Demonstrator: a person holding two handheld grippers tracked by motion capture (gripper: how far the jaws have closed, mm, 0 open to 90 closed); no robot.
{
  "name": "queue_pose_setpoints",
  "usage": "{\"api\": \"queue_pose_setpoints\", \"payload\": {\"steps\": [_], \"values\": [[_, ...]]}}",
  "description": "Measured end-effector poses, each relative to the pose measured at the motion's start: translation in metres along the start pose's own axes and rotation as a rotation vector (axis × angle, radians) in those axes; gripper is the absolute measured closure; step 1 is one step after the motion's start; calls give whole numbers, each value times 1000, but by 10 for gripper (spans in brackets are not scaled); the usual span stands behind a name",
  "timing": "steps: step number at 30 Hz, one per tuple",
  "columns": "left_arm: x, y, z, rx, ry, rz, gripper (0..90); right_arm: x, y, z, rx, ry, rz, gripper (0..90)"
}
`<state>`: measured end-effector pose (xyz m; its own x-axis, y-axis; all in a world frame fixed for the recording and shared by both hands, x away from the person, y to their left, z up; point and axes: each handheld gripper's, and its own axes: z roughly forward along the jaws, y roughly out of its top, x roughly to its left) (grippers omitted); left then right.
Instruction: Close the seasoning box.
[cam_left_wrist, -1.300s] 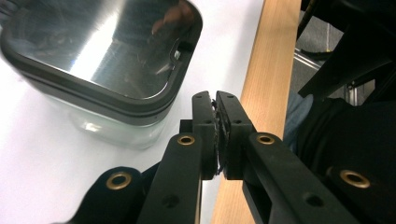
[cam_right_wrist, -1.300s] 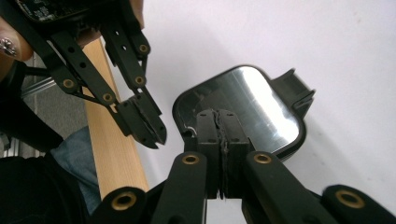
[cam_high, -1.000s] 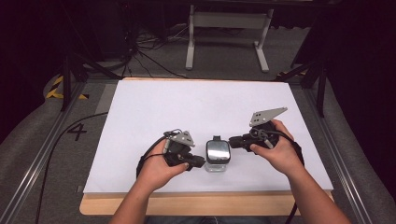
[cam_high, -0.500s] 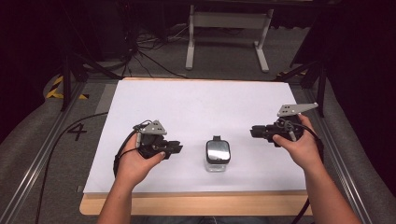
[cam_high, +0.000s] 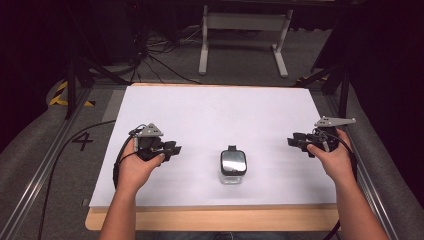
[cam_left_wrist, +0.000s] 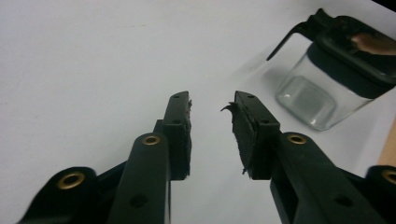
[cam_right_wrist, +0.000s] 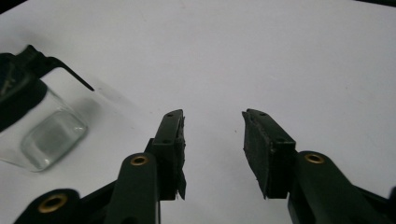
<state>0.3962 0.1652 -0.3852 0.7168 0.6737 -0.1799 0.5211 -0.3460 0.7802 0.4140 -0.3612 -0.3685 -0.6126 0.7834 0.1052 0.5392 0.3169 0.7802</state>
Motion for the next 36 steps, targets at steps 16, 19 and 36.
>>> {"api": "queue_pose_setpoints", "payload": {"steps": [16, 19, 36], "values": [[43, -37, 21, -15, 99, -66, 520, -18, -34, 26, 22, -1, 44, 523], [44, -41, 27, -6, 95, -62, 506, -18, -38, 29, 34, -10, 37, 522], [40, -43, 43, 22, 100, -80, 466, -11, -52, 45, 39, -18, 17, 507]]}}
